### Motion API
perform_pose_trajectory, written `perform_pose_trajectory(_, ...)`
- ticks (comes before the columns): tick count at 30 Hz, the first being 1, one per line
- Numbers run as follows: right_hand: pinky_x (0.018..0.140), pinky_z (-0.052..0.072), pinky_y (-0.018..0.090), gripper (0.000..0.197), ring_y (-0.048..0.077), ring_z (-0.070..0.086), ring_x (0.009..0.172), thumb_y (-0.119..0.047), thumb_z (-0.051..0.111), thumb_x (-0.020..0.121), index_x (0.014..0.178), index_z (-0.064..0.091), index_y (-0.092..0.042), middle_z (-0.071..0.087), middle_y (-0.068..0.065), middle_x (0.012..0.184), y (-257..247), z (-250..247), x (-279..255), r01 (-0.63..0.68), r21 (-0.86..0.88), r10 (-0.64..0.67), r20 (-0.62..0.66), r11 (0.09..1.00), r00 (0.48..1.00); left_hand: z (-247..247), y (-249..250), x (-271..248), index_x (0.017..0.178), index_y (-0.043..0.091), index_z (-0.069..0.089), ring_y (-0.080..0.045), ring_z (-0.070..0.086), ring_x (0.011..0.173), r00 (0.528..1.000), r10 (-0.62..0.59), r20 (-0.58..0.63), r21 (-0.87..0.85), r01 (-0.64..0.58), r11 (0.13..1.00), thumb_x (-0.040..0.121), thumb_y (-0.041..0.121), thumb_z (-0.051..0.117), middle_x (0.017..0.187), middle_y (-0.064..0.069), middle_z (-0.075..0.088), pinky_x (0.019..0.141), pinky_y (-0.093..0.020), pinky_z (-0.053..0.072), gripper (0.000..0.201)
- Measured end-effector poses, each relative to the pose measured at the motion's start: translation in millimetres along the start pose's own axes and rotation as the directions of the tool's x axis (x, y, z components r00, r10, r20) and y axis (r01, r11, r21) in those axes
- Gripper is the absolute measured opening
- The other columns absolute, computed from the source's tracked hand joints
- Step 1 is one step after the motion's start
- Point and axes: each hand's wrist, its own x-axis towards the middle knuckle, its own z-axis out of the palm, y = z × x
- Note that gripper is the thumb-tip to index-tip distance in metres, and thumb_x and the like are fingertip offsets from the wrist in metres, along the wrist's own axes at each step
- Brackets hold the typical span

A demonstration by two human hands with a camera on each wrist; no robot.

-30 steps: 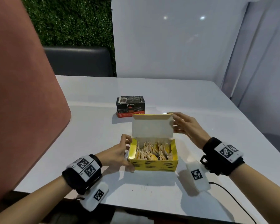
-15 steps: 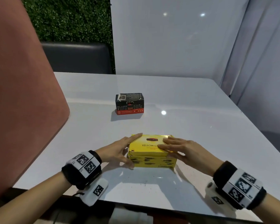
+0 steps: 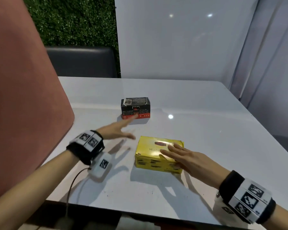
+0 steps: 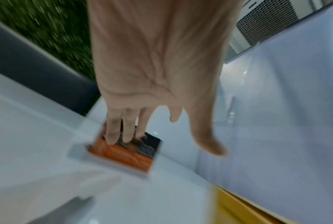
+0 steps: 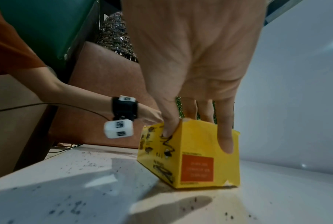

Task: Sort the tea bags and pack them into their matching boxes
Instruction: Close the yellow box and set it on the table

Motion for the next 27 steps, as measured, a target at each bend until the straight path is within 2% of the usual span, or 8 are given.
perform_pose_trajectory(3,0.097,0.047,0.038,0.055,0.012,0.007,0.147,-0.011,0.031,0.101,0.144,0.019,-0.043,0.023,-0.005,0.154,8,-1,-1,-0.034,0.024,0.034,0.004,0.999,0.999,-42,-21,44,0.150,0.030,0.008,-0.030,0.031,0.138,0.967,-0.096,-0.238,0.017,0.103,0.995,0.084,0.035,0.063,0.153,-0.010,0.027,0.113,-0.039,0.027,0.086)
perform_pose_trajectory(6,0.099,0.044,0.039,0.053,0.011,0.007,0.146,-0.008,0.030,0.101,0.143,0.028,-0.040,0.029,-0.002,0.151,18,-5,3,-0.083,0.071,0.082,0.013,0.994,0.997,-59,-37,88,0.149,0.032,0.013,-0.036,0.021,0.141,0.928,-0.190,-0.321,0.102,0.233,0.967,0.091,0.022,0.058,0.155,-0.021,0.016,0.116,-0.044,0.019,0.074)
perform_pose_trajectory(8,0.102,0.041,0.039,0.053,0.011,0.008,0.146,-0.007,0.031,0.101,0.143,0.030,-0.039,0.029,-0.001,0.152,23,-6,9,-0.098,0.098,0.097,0.009,0.990,0.995,-60,-39,109,0.148,0.031,0.019,-0.041,0.024,0.139,0.934,-0.200,-0.296,0.163,0.256,0.953,0.093,0.015,0.055,0.154,-0.023,0.014,0.115,-0.042,0.019,0.068)
perform_pose_trajectory(13,0.106,0.039,0.040,0.052,0.014,0.008,0.146,-0.008,0.034,0.100,0.143,0.031,-0.038,0.027,-0.002,0.154,39,-9,29,-0.121,0.113,0.121,0.006,0.986,0.993,-47,-34,134,0.144,0.028,0.033,-0.039,0.039,0.129,0.956,-0.125,-0.265,0.192,0.179,0.965,0.092,0.008,0.054,0.144,-0.019,0.032,0.112,-0.041,0.028,0.059)
perform_pose_trajectory(17,0.107,0.037,0.038,0.051,0.009,0.009,0.145,-0.007,0.036,0.100,0.141,0.035,-0.038,0.031,-0.001,0.152,48,-8,43,-0.110,0.147,0.113,-0.012,0.983,0.994,-26,-6,138,0.145,0.026,0.030,-0.036,0.045,0.120,0.990,0.036,-0.138,0.284,0.005,0.959,0.094,0.013,0.052,0.134,-0.018,0.038,0.104,-0.036,0.033,0.058)
perform_pose_trajectory(19,0.110,0.034,0.038,0.051,0.011,0.009,0.145,-0.008,0.038,0.100,0.141,0.036,-0.037,0.029,-0.001,0.153,49,-7,52,-0.105,0.152,0.111,-0.026,0.983,0.994,-14,9,139,0.147,0.025,0.027,-0.035,0.042,0.124,0.995,0.076,-0.069,0.311,-0.051,0.949,0.096,0.014,0.048,0.142,-0.017,0.032,0.104,-0.033,0.031,0.056)
perform_pose_trajectory(23,0.110,0.035,0.042,0.050,0.019,0.015,0.145,-0.004,0.039,0.099,0.141,0.039,-0.032,0.037,0.005,0.149,51,-1,72,-0.104,0.133,0.113,-0.063,0.986,0.992,-8,23,137,0.147,0.026,0.027,-0.034,0.041,0.126,0.996,0.084,-0.032,0.357,-0.067,0.932,0.098,0.014,0.044,0.146,-0.017,0.027,0.100,-0.029,0.033,0.053)
perform_pose_trajectory(27,0.112,0.032,0.043,0.054,0.023,0.018,0.145,0.000,0.040,0.098,0.141,0.038,-0.032,0.032,0.008,0.152,55,1,86,-0.140,0.116,0.148,-0.063,0.983,0.987,-14,22,133,0.147,0.025,0.027,-0.034,0.042,0.123,0.998,0.059,-0.031,0.386,-0.042,0.921,0.098,0.012,0.043,0.143,-0.018,0.031,0.098,-0.030,0.037,0.053)
